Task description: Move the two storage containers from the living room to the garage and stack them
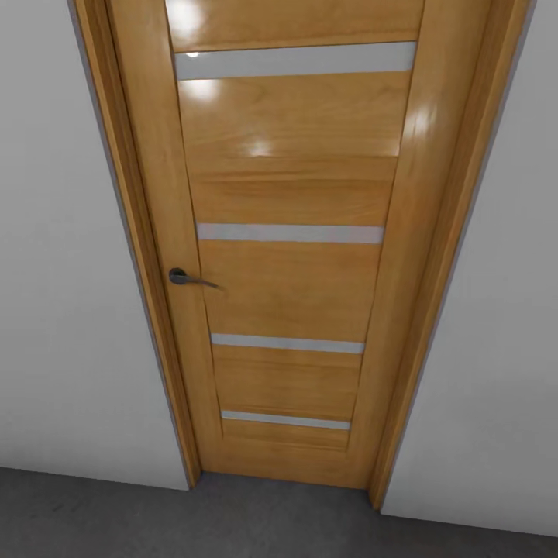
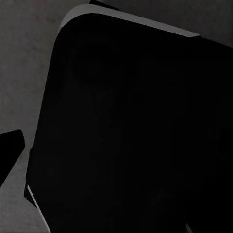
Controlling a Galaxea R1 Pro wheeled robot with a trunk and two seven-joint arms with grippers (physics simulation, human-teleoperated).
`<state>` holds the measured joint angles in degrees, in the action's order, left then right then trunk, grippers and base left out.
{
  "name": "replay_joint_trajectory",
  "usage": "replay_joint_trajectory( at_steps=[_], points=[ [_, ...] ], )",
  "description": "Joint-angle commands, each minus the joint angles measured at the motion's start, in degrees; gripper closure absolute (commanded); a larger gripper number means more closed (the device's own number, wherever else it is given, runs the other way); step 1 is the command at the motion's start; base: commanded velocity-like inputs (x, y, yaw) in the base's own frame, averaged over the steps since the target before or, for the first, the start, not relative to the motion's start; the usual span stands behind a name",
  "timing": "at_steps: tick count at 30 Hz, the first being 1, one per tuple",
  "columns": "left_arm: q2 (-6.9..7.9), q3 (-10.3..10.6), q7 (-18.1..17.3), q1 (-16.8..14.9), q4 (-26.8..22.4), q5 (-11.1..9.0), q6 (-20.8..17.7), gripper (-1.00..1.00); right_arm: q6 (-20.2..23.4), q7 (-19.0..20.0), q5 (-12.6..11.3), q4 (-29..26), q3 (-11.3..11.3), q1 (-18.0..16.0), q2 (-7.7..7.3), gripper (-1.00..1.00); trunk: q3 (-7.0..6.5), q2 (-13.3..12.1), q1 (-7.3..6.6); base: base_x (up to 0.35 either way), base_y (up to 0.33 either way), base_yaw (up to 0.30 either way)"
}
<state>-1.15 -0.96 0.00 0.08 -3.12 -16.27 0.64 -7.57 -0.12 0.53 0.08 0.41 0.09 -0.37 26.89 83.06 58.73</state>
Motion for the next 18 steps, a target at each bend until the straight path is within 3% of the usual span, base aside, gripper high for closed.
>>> replay_joint_trajectory(
  at_steps=[1,6,7,9,15,18],
  points=[
    [0.0,-0.1,0.0,0.0,0.0,-0.3,0.1,-1.0,-0.2,0.0,0.1,0.0,0.0,0.0,0.03,-1.0,0.04,0.0,0.0,0.002,0.0,0.0],
    [-0.01,0.0,0.0,0.0,0.0,-0.3,0.1,-1.0,-0.2,0.0,-0.2,0.0,0.0,0.0,-0.28,-1.0,0.04,0.0,0.0,0.0,0.0,0.0],
    [-0.06,0.0,0.0,0.0,0.0,-0.3,0.1,-1.0,-0.3,-0.1,-0.2,-0.1,-0.3,0.0,-1.44,-1.0,0.04,0.0,0.0,0.0,0.0,0.0],
    [-0.07,0.0,0.0,0.0,0.0,-0.2,0.1,-1.0,-0.3,-0.2,-0.4,-0.8,-0.6,0.0,-2.13,-1.0,0.04,0.0,0.0,0.0,0.0,0.0],
    [-0.08,0.0,0.0,0.0,0.0,-0.2,0.2,-1.0,1.0,-0.9,-0.7,-13.5,-1.0,-0.1,-4.32,-1.0,0.04,0.0,0.0,0.0,0.0,0.0],
    [-0.08,0.0,0.0,0.0,0.0,-0.2,0.2,-1.0,3.4,-2.9,-0.4,-20.6,-1.1,-0.4,-4.55,-1.0,0.04,0.0,0.0,0.0,0.0,0.0]
  ],
)
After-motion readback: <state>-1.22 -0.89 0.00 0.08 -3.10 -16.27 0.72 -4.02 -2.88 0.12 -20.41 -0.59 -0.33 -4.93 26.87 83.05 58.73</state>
